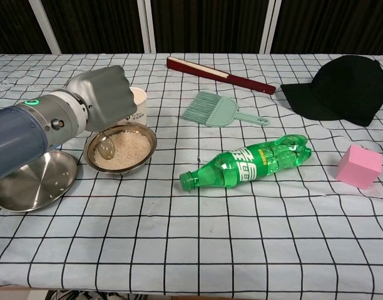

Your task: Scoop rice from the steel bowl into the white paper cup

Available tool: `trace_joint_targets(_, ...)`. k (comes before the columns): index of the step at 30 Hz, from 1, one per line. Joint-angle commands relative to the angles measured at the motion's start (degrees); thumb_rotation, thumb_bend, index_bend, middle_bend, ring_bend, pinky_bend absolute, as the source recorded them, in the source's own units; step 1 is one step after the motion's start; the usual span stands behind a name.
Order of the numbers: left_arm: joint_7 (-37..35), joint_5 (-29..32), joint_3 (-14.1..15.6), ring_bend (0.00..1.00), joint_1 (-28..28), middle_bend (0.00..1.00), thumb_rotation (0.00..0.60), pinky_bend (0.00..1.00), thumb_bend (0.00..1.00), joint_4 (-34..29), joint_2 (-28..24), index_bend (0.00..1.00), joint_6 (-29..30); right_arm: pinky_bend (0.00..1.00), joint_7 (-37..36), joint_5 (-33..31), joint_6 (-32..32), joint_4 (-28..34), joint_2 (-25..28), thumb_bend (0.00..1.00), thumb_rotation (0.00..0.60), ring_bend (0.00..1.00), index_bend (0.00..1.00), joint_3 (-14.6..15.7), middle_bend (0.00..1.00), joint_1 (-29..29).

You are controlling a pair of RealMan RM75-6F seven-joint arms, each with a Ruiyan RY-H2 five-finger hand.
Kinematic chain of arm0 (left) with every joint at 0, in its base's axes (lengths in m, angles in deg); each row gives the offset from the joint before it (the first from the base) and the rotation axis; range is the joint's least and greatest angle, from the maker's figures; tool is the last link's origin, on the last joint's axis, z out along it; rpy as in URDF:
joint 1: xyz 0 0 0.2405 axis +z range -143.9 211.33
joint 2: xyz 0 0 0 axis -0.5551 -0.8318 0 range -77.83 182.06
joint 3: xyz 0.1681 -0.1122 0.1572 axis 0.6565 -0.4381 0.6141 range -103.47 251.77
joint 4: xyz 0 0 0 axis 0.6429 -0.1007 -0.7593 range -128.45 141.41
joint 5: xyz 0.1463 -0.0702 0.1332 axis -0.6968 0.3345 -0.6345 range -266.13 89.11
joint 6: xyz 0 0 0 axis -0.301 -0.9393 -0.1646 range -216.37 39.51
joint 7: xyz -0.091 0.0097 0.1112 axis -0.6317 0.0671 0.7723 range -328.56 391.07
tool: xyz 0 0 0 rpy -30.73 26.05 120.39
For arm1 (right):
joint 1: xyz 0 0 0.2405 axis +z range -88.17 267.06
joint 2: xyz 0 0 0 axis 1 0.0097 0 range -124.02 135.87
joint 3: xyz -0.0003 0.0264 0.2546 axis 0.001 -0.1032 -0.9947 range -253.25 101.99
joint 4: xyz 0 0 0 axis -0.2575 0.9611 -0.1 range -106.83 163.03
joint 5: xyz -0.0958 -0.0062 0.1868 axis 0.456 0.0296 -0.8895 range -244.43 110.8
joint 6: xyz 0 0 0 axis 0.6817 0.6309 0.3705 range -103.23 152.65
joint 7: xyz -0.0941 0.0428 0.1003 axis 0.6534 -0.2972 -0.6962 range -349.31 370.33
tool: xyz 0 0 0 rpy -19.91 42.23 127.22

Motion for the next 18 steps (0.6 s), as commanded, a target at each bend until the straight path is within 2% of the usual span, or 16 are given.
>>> trace_joint_targets(1,-0.2,0.2,0.0,1.0,0.0,1.0,0.6,1.0,0.48,0.2,0.5,0.76,0.0,0.21,0.0,0.0,-0.1,0.0,0.0,0.2,0.6,0.0,0.0,0.0,0.0,0.0)
trace_joint_targets(18,-1.2,2.0,-1.2,1.0,-0.4,1.0,0.6,1.0,0.48,2.4,5.2,0.76,0.0,0.21,-0.7,0.4,-0.6,-0.3,-0.2,0.2,0.6,0.0,0.0,-0.1,0.0,-0.1)
